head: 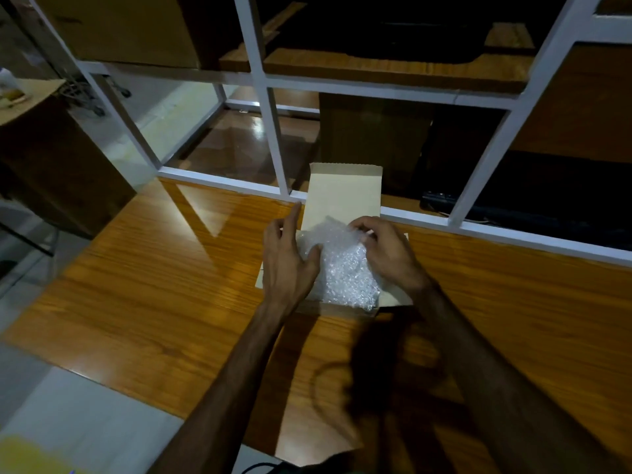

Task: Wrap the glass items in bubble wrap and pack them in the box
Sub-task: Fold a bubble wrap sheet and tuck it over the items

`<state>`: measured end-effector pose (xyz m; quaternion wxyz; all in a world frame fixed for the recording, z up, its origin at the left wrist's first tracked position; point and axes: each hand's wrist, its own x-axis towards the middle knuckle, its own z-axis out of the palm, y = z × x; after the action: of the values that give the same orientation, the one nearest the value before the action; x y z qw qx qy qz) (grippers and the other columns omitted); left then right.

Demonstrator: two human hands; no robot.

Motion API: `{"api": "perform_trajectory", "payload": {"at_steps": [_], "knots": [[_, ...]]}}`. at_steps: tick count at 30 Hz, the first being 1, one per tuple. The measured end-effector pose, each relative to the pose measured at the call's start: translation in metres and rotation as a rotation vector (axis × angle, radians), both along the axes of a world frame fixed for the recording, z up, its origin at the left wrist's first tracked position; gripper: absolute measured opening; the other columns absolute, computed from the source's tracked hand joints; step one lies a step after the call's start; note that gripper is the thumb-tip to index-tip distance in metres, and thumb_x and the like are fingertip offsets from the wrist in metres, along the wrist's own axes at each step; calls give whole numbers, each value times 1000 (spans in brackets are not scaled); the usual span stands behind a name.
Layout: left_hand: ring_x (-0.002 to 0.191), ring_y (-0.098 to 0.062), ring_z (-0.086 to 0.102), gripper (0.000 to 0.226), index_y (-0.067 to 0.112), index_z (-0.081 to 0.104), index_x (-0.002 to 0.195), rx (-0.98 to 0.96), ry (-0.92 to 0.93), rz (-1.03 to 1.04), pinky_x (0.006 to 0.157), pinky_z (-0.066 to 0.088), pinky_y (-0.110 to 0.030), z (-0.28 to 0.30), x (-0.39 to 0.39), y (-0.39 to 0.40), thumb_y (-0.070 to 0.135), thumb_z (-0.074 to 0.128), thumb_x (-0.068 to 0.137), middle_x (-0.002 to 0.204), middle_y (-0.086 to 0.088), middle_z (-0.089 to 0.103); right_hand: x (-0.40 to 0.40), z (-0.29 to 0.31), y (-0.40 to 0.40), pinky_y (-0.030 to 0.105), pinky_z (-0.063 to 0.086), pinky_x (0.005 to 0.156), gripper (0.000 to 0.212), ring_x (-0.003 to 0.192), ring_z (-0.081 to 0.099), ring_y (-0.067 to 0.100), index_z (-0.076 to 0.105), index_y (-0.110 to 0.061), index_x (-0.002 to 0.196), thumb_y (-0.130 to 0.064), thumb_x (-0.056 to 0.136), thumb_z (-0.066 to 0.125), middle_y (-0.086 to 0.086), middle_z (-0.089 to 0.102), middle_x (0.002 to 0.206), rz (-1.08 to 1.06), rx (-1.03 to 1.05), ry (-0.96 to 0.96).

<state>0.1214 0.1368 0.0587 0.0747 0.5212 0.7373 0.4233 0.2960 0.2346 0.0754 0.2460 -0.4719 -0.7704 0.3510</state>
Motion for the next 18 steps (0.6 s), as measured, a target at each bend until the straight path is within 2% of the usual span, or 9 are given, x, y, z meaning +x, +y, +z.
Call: {"api": "perform_trajectory", "payload": {"at_steps": [3, 6, 8, 10, 12, 14, 16, 18], "knots": [[125, -23, 46, 71, 32, 41, 157, -75, 107, -25, 99, 40, -41, -1, -6, -1, 46, 65, 92, 136, -8, 56, -7, 5, 21, 24, 49, 91, 31, 109, 61, 7, 75, -22, 123, -5, 104, 59, -7, 70, 127, 119, -45, -67], [118, -25, 57, 61, 30, 47, 153, -155, 124, -32, 98, 28, -38, -7, -13, 0, 49, 54, 95, 115, -3, 71, -19, 3, 30, 38, 58, 98, 29, 107, 65, 7, 77, -29, 122, -12, 101, 67, -7, 72, 128, 179, -32, -107], [112, -28, 61, 58, 30, 47, 153, -207, 176, -21, 93, 24, -37, -13, -19, 0, 51, 46, 99, 102, -4, 74, -25, -1, 29, 40, 56, 99, 27, 107, 64, 8, 75, -30, 122, -17, 98, 71, -7, 71, 125, 177, 27, -164], [111, -29, 62, 59, 29, 46, 154, -258, 265, -28, 93, 28, -41, -21, -23, 1, 56, 40, 102, 100, -6, 75, -24, -4, 22, 40, 46, 104, 25, 117, 59, 15, 73, -27, 122, -22, 98, 70, -5, 66, 128, 125, 245, -287], [114, -30, 60, 55, 29, 48, 153, -296, 374, -21, 95, 34, -45, -25, -24, 4, 53, 44, 103, 108, -6, 75, -17, -8, 8, 41, 39, 108, 29, 127, 54, 22, 71, -23, 130, -23, 101, 65, 1, 61, 136, 35, 423, -349], [116, -29, 56, 50, 28, 52, 150, -329, 472, -17, 95, 38, -46, -25, -24, 8, 46, 52, 103, 118, -7, 72, -12, -15, -12, 43, 34, 119, 42, 143, 46, 29, 59, -18, 147, -24, 105, 58, 7, 51, 155, -15, 422, -360], [122, -31, 52, 50, 27, 54, 150, -381, 552, -28, 97, 39, -46, -22, -21, 12, 39, 60, 101, 129, -10, 66, -10, -26, -33, 42, 15, 128, 58, 159, 22, 30, 33, -14, 164, -28, 110, 49, 11, 25, 172, 30, 342, -422], [131, -34, 46, 56, 27, 52, 151, -430, 602, -52, 102, 38, -49, -18, -17, 15, 31, 68, 97, 140, -14, 58, -11, -41, -49, 41, 3, 130, 67, 163, 4, 29, 14, -10, 167, -32, 112, 43, 13, 5, 175, 80, 287, -497]]}}
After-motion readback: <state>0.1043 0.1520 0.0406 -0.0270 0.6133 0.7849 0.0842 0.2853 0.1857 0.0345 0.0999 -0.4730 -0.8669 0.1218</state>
